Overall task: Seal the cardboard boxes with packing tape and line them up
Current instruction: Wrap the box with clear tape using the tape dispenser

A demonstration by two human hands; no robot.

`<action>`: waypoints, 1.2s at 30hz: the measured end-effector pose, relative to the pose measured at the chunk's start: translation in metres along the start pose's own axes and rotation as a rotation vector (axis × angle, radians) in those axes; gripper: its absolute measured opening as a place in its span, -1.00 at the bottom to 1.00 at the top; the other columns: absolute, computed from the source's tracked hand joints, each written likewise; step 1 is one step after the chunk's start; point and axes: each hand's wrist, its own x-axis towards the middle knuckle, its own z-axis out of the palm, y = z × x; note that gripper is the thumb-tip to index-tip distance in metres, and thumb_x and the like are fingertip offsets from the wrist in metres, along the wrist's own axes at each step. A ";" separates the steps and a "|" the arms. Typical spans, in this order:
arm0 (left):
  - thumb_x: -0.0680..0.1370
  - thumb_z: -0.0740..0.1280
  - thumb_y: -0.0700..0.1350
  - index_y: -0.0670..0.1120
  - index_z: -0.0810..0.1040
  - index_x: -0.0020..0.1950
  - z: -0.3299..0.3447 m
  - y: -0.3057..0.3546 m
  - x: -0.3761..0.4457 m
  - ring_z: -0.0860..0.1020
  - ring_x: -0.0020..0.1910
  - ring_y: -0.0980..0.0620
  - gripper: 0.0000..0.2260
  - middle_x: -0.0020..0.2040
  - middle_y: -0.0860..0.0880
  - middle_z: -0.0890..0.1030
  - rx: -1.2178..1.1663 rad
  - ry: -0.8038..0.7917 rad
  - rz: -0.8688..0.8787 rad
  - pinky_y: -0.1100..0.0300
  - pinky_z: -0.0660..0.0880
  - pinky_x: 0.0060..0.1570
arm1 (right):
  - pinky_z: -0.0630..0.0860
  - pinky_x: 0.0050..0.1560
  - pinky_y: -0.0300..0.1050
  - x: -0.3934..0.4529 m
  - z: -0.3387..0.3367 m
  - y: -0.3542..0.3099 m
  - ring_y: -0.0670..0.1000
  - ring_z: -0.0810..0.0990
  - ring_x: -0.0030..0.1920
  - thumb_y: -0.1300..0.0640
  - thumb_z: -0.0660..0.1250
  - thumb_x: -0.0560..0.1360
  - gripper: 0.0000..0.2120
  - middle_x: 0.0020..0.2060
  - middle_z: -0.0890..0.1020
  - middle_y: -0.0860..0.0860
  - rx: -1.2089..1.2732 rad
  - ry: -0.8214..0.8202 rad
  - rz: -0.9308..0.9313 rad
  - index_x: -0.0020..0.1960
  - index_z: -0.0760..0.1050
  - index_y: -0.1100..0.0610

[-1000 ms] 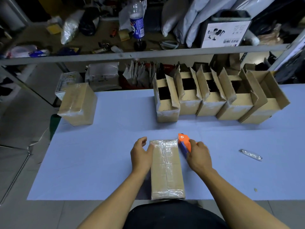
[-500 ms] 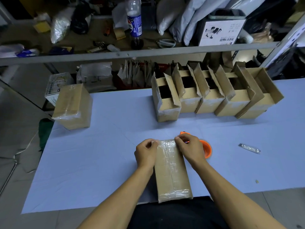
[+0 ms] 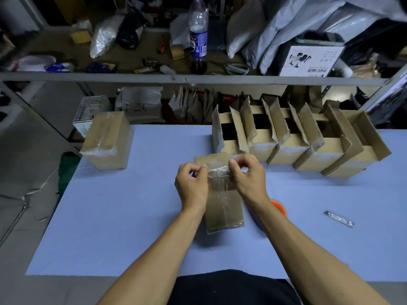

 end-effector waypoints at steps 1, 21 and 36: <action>0.44 0.41 -0.23 -0.08 0.51 -0.29 0.000 -0.002 0.001 0.56 -0.17 0.15 -0.85 -0.17 -0.04 0.58 0.012 -0.012 0.032 0.18 0.54 -0.06 | 0.43 -0.15 -0.16 0.002 0.000 0.001 -0.04 0.52 -0.20 0.12 0.37 0.55 -0.80 -0.24 0.56 0.07 -0.004 -0.004 0.004 -0.24 0.50 0.11; 0.31 0.26 -0.04 -0.09 0.44 -0.21 0.020 0.013 0.013 0.49 -0.24 -0.07 -0.85 -0.24 -0.06 0.55 -0.063 -0.217 -0.376 0.08 0.43 -0.22 | 0.43 0.12 -0.09 0.018 0.005 -0.008 -0.03 0.53 0.07 0.13 0.21 0.59 -0.75 0.03 0.56 0.01 -0.165 -0.114 0.121 0.07 0.67 0.04; 0.57 0.39 -0.06 -0.04 0.54 0.21 -0.044 -0.064 -0.028 0.68 -0.01 -0.01 -0.77 0.08 -0.05 0.69 -0.035 -0.441 -0.473 0.15 0.60 -0.08 | 0.36 0.29 -0.21 -0.053 0.028 0.047 -0.11 0.51 0.28 0.09 0.16 0.67 -0.67 0.26 0.59 -0.09 0.015 -0.356 0.317 0.41 0.47 -0.02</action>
